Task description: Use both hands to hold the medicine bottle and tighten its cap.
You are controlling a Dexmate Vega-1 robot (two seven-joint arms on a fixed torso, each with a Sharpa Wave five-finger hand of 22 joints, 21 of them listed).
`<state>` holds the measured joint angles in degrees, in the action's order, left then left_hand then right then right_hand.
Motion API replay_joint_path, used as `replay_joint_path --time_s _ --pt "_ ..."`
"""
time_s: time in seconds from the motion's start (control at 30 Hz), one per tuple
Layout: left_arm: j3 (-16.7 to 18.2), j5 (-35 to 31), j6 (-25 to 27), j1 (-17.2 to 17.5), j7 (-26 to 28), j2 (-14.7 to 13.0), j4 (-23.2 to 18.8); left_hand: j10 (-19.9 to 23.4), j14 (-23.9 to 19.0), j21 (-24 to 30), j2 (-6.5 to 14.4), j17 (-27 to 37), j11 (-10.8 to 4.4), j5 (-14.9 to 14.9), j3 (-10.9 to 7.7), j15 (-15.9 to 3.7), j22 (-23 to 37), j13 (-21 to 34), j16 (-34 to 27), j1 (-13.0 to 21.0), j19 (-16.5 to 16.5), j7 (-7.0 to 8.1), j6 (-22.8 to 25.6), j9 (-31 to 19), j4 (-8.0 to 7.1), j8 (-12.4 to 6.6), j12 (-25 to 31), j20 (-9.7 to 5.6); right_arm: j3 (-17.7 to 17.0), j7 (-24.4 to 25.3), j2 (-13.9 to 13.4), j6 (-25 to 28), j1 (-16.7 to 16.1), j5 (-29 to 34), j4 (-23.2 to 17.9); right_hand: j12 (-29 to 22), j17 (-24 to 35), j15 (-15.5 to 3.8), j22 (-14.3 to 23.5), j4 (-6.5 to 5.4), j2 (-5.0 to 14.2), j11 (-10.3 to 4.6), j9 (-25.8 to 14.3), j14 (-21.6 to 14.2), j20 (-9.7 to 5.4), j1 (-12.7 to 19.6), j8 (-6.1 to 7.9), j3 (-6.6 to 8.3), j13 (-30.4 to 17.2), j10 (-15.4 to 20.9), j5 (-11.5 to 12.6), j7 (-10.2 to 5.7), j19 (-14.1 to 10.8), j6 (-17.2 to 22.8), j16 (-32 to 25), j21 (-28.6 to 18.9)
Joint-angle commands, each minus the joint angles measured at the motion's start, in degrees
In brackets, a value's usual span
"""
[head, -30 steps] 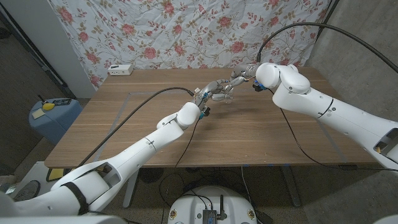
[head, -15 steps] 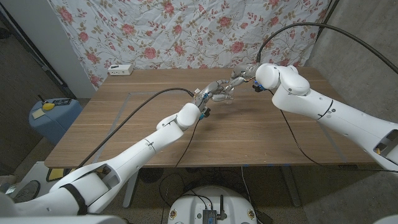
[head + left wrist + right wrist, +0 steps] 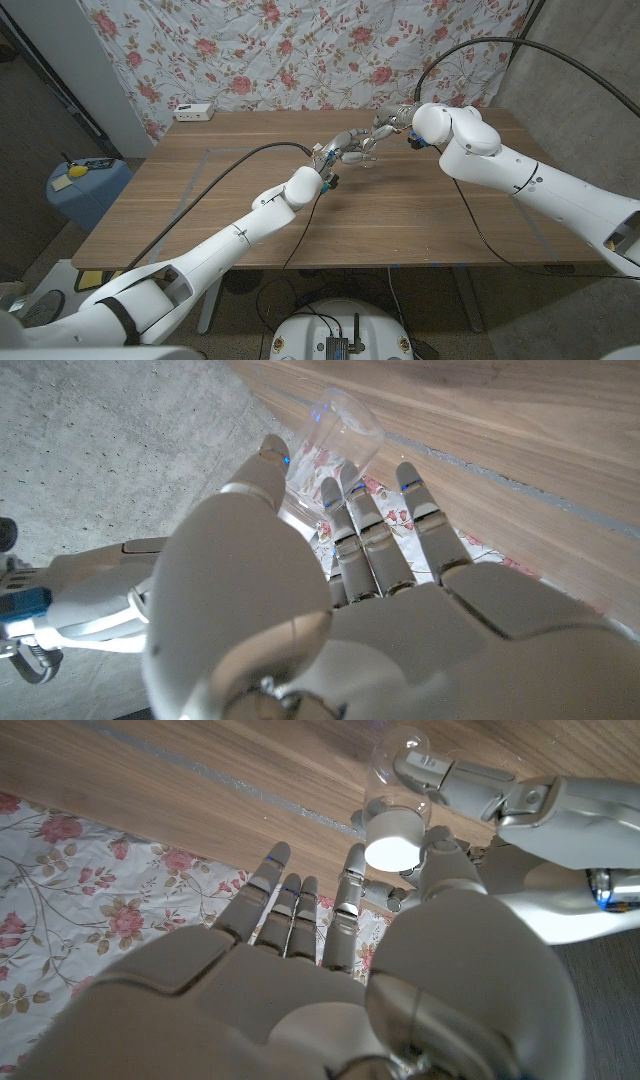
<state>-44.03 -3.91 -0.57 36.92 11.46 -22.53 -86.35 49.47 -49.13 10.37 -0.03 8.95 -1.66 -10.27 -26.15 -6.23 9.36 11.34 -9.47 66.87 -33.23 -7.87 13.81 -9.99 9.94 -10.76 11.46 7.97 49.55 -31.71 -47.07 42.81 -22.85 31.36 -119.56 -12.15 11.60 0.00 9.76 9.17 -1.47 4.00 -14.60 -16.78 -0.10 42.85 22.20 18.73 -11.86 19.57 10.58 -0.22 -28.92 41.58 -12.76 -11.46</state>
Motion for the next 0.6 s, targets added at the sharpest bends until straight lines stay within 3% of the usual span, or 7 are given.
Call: replay_joint_path --time_s 0.03,0.6 --pt "-0.06 -0.13 0.56 0.14 0.09 0.08 -0.36 7.11 -0.65 0.05 0.43 0.13 -6.36 -0.46 -1.67 -4.32 0.1 0.25 -0.29 0.01 0.21 0.47 0.12 -0.16 -1.39 -0.01 0.24 -0.18 -0.61 1.0 0.03 -0.45 -0.86 0.19 -0.04 -0.24 0.21 -0.04 0.12 -0.08 -0.11 -0.17 -0.34 -0.91 0.04 0.55 0.65 0.32 -0.18 0.94 0.12 0.08 -0.62 1.13 -0.44 -0.34" --pt "-0.14 0.03 -0.31 -0.22 -0.23 0.24 0.5 7.28 -0.7 0.05 0.41 0.13 -6.4 -0.45 -1.85 -4.33 0.1 0.26 -0.3 -0.15 0.42 0.62 0.16 -0.13 -1.36 0.01 0.28 -0.31 -0.97 2.2 0.45 -0.68 -1.53 0.28 0.27 -0.28 0.32 -0.62 0.13 0.04 0.48 -0.64 -0.57 -1.69 -0.15 1.61 1.9 0.64 -0.17 1.75 0.24 -0.51 -1.48 3.31 -0.68 -0.45"
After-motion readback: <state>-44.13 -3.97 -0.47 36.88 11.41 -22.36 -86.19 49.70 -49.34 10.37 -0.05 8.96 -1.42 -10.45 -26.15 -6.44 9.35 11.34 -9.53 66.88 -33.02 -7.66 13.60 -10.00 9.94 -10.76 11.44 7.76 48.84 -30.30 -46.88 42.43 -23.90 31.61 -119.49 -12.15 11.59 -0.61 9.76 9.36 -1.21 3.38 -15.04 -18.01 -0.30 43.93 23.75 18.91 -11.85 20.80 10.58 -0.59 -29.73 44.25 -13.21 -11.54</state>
